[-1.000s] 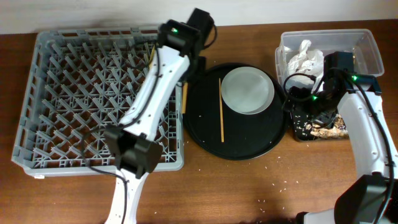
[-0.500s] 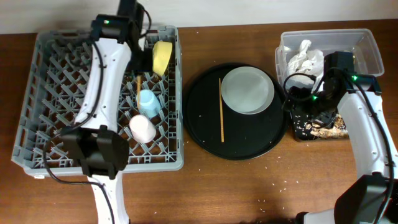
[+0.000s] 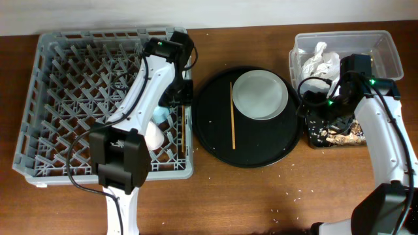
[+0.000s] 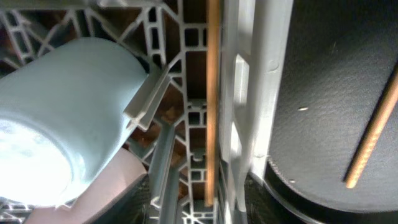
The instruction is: Sort waste into correct bins and load items into the dishwasher rack
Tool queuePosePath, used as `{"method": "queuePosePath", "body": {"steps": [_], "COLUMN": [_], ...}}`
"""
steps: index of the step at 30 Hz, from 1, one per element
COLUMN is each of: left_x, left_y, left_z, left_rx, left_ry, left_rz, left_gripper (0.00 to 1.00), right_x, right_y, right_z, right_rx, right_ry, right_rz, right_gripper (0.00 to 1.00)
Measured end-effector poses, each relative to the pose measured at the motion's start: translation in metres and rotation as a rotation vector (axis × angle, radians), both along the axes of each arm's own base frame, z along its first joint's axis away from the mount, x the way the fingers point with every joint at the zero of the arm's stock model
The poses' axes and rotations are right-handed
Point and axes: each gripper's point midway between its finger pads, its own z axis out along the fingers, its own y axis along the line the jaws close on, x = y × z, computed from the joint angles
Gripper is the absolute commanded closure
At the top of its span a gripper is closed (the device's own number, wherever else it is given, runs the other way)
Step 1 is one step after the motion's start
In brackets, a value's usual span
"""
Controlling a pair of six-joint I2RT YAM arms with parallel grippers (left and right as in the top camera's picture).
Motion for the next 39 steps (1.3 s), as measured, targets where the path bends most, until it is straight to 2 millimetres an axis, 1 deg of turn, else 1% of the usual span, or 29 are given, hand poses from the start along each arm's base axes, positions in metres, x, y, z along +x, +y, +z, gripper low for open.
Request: {"method": "queuePosePath", "body": {"steps": [1, 2, 3, 4, 5, 6, 7, 8, 9, 10, 11, 12, 13, 14, 17, 18, 20, 21, 23, 25, 27, 28, 30, 32, 33, 34, 38, 39], "left_x": [0.002, 0.007, 0.009, 0.007, 0.008, 0.002, -0.008, -0.016, -0.017, -0.019, -0.025, -0.029, -0.030, -0.031, -0.031, -0.033, -0.045, -0.050, -0.049, -0.047, -0.047, -0.047, -0.048, -0.052, -0.052, -0.052, -0.048, -0.048], "left_y": [-0.006, -0.017, -0.035, -0.048, -0.074, -0.106, -0.135, -0.145, -0.151, -0.159, -0.161, -0.161, -0.161, -0.160, -0.162, -0.166, -0.169, -0.171, -0.172, -0.172, -0.171, -0.171, -0.169, -0.166, -0.166, -0.166, -0.168, -0.168], "left_z": [0.010, 0.025, 0.040, 0.045, 0.048, 0.049, 0.044, 0.031, 0.022, 0.000, -0.020, -0.034, -0.047, -0.056, -0.071, -0.075, -0.085, -0.088, -0.088, -0.093, -0.093, -0.093, -0.093, -0.096, -0.096, -0.096, -0.093, -0.093], "left_rx": [-0.015, -0.036, -0.064, -0.079, -0.104, -0.129, -0.147, -0.141, -0.144, -0.145, -0.138, -0.137, -0.140, -0.142, -0.152, -0.157, -0.138, -0.129, -0.124, -0.117, -0.117, -0.117, -0.108, -0.096, -0.095, -0.095, -0.104, -0.104], "left_ry": [-0.017, -0.059, -0.112, -0.137, -0.184, -0.220, -0.245, -0.236, -0.243, -0.250, -0.236, -0.229, -0.230, -0.231, -0.247, -0.256, -0.247, -0.243, -0.254, -0.259, -0.258, -0.258, -0.251, -0.236, -0.234, -0.234, -0.251, -0.251], "left_rz": [-0.007, -0.025, -0.059, -0.087, -0.137, -0.203, -0.257, -0.263, -0.258, -0.253, -0.241, -0.225, -0.204, -0.194, -0.180, -0.189, -0.213, -0.223, -0.224, -0.218, -0.211, -0.210, -0.206, -0.204, -0.205, -0.205, -0.201, -0.202], "left_gripper": [0.53, 0.54, 0.55, 0.55, 0.55, 0.59, 0.59, 0.59, 0.59, 0.60, 0.62, 0.64, 0.66, 0.72, 0.72, 0.73, 0.81, 0.85, 0.90, 0.91, 0.89, 0.81, 0.77, 0.78, 0.98, 1.00, 0.99, 0.89], "right_x": [0.000, 0.000, 0.000, 0.000, 0.000, 0.000, 0.000, 0.000, 0.000, 0.000, 0.000, 0.000, 0.000, 0.000, 0.000, 0.000, 0.000, 0.000, 0.000, 0.000, 0.000, 0.000, 0.000, 0.000, 0.000, 0.000, 0.000, 0.000], "right_y": [0.000, 0.000, 0.000, 0.000, 0.000, 0.000, 0.000, 0.000, 0.000, 0.000, 0.000, 0.000, 0.000, 0.000, 0.000, 0.000, 0.000, 0.000, 0.000, 0.000, 0.000, 0.000, 0.000, 0.000, 0.000, 0.000, 0.000, 0.000], "right_z": [0.000, 0.000, 0.000, 0.000, 0.000, 0.000, 0.000, 0.000, 0.000, 0.000, 0.000, 0.000, 0.000, 0.000, 0.000, 0.000, 0.000, 0.000, 0.000, 0.000, 0.000, 0.000, 0.000, 0.000, 0.000, 0.000, 0.000, 0.000], "right_rx": [0.000, 0.000, 0.000, 0.000, 0.000, 0.000, 0.000, 0.000, 0.000, 0.000, 0.000, 0.000, 0.000, 0.000, 0.000, 0.000, 0.000, 0.000, 0.000, 0.000, 0.000, 0.000, 0.000, 0.000, 0.000, 0.000, 0.000, 0.000], "right_ry": [-0.001, 0.000, 0.000, 0.000, 0.000, 0.000, 0.000, 0.001, 0.001, 0.000, 0.000, 0.001, 0.000, 0.001, 0.000, 0.000, 0.000, 0.000, 0.000, 0.000, 0.000, 0.000, 0.000, 0.000, 0.000, 0.000, 0.000, 0.000], "right_rz": [0.000, -0.001, 0.000, 0.000, 0.000, 0.000, 0.000, 0.000, 0.000, 0.000, 0.000, 0.000, 0.000, 0.000, 0.000, 0.000, 0.001, 0.000, 0.000, 0.000, 0.000, 0.000, 0.000, 0.000, 0.000, 0.000, 0.000, 0.000], "right_gripper": [0.02, 0.02, 0.01, 0.01, 0.01, 0.02, 0.02, 0.01, 0.02, 0.01, 0.01, 0.01, 0.02, 0.02, 0.02, 0.02, 0.01, 0.02, 0.02, 0.02, 0.02, 0.01, 0.02, 0.01, 0.01, 0.01, 0.02, 0.02]}}
